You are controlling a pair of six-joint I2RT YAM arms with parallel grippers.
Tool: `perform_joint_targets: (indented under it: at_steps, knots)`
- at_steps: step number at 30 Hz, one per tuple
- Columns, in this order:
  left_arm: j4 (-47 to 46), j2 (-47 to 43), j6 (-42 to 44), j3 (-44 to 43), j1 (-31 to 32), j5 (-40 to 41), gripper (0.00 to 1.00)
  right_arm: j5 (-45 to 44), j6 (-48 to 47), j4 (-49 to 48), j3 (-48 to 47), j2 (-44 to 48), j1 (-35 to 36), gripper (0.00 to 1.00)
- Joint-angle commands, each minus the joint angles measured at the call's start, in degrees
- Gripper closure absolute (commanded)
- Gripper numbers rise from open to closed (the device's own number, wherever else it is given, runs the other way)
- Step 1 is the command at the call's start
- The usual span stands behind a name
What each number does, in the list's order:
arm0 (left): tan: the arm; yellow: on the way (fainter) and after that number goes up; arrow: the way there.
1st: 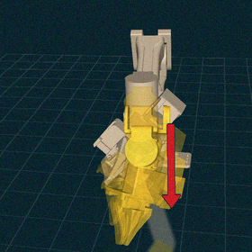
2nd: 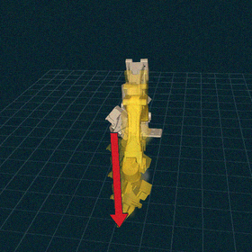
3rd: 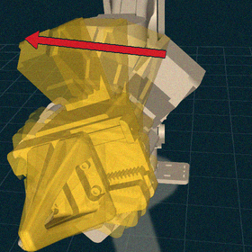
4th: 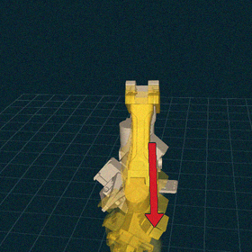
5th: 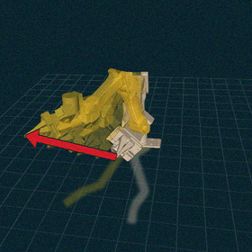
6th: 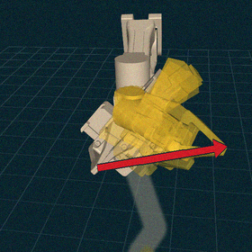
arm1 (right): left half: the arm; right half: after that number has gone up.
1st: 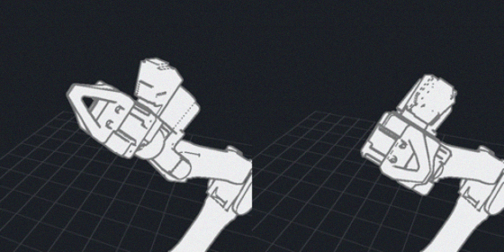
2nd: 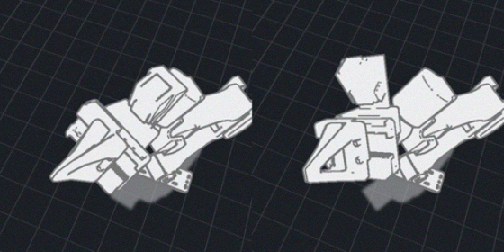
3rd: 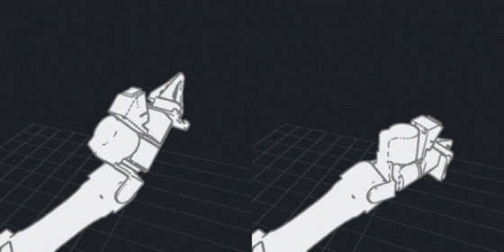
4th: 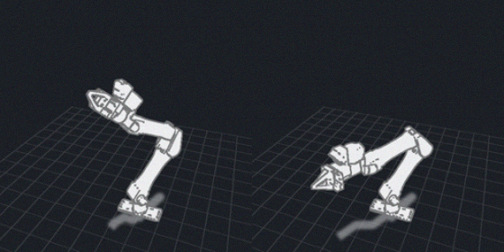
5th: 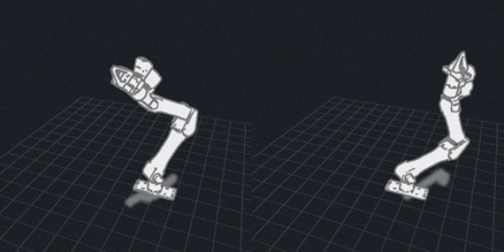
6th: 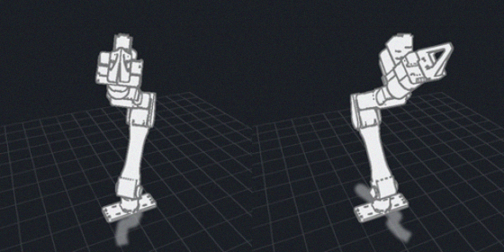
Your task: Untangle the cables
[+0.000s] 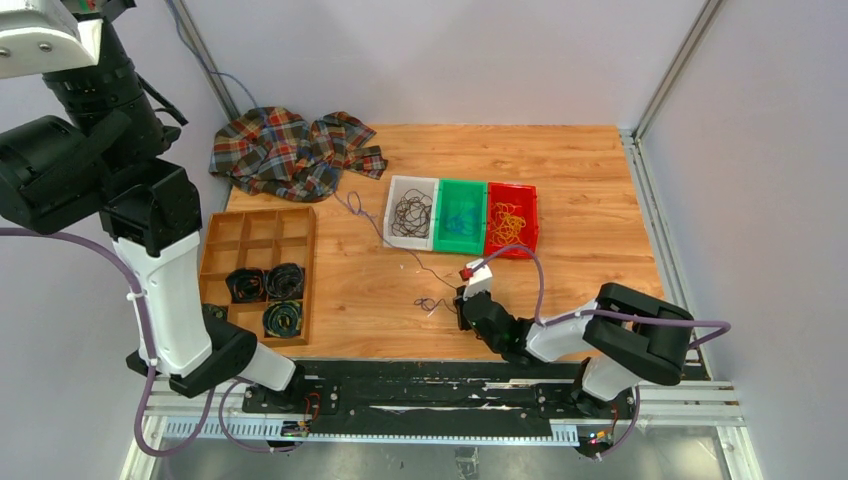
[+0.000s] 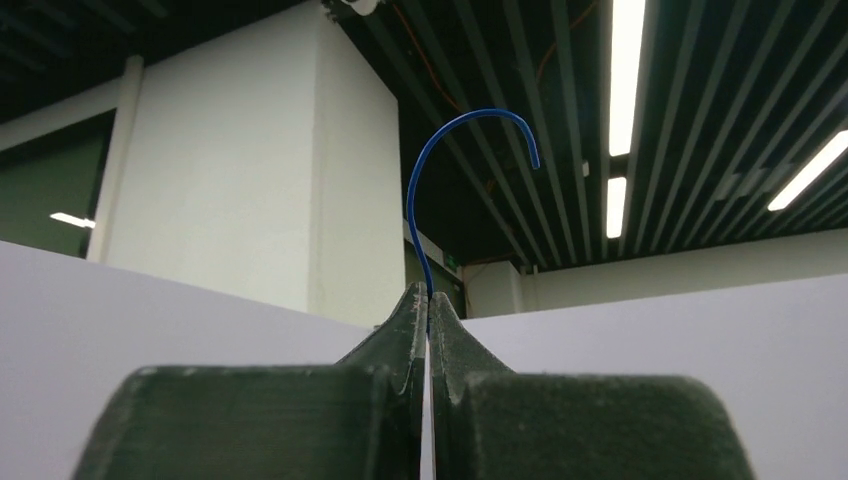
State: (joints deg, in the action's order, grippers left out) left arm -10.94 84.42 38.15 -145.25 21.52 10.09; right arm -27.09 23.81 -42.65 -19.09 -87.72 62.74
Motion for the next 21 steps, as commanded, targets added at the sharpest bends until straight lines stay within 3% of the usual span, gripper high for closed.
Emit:
perform_joint_targets:
  at_steps: [1, 12, 21]
  knots:
    - [-10.1, 0.8, 5.9, -2.5, 0.2, -1.0, 0.99, -4.6, 4.6, 9.1, 4.7, -1.7, 1.3, 0.99]
    - [-16.9, 1.6, 12.3, -4.6, 0.3, -3.0, 0.99, -9.4, 20.4, 13.1, 11.9, 1.2, 1.3, 0.99]
    - [-18.8, 3.1, 15.7, -5.7, 0.3, -5.2, 0.99, -14.9, 29.7, 30.4, 11.4, 9.0, 1.3, 0.99]
